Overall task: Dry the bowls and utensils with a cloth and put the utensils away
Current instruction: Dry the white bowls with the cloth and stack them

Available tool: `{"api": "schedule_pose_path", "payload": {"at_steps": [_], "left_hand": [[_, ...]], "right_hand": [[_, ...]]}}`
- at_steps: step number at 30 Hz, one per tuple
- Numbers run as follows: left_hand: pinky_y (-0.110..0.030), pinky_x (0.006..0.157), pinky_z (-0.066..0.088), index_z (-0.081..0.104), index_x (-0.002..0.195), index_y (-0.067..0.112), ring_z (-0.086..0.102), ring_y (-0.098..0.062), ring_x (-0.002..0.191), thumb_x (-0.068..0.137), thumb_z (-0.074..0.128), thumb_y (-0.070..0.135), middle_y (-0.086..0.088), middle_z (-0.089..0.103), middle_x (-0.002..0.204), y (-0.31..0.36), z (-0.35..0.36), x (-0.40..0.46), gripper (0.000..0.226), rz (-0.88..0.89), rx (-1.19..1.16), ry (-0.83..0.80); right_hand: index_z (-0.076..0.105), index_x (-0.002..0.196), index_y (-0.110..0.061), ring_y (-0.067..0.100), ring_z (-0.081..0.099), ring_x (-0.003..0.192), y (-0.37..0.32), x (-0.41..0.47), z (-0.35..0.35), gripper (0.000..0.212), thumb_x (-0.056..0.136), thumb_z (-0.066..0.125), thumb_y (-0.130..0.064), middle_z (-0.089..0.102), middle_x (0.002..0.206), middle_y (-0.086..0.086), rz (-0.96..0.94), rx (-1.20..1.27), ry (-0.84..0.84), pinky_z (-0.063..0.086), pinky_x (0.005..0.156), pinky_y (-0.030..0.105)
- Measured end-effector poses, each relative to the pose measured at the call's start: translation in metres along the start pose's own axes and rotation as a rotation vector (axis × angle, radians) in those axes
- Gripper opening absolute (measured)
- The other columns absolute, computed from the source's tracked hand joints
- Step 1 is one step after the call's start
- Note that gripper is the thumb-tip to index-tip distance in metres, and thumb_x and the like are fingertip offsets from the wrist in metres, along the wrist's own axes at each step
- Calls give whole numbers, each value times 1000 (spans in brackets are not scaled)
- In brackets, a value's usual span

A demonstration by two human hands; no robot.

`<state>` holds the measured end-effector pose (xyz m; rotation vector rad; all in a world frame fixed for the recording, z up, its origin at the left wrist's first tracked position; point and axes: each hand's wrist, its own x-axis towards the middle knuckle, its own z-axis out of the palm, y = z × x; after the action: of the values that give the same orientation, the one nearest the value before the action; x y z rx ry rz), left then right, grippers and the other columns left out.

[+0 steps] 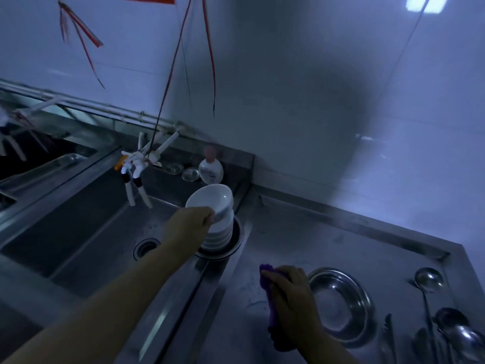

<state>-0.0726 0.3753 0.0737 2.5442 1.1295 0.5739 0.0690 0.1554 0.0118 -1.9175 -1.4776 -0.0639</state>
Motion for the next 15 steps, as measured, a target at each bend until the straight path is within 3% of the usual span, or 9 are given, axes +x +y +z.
{"api": "schedule_pose_path", "payload": {"at_steps": [4,9,15], "left_hand": [[-29,47,34,55,60,9,53,-24,50,84,62,8,-4,56,54,-8,20,9,26,98,121,17],[-29,44,42,62,59,12,53,-26,45,60,78,-3,-3,57,50,-20,38,12,22,218,271,-8],[-29,52,48,66,65,10,59,-26,50,55,76,-6,-3,61,55,-28,49,11,21,341,261,41]], "right_hand": [[74,93,-6,20,57,79,13,7,11,25,70,65,-2,65,85,10,23,44,-42,41,71,17],[73,96,-7,19,55,81,23,12,20,28,71,64,-1,64,86,9,76,79,-98,35,73,18],[73,96,-6,26,59,77,27,11,25,24,75,62,-2,64,87,9,119,114,-111,37,72,19]]}}
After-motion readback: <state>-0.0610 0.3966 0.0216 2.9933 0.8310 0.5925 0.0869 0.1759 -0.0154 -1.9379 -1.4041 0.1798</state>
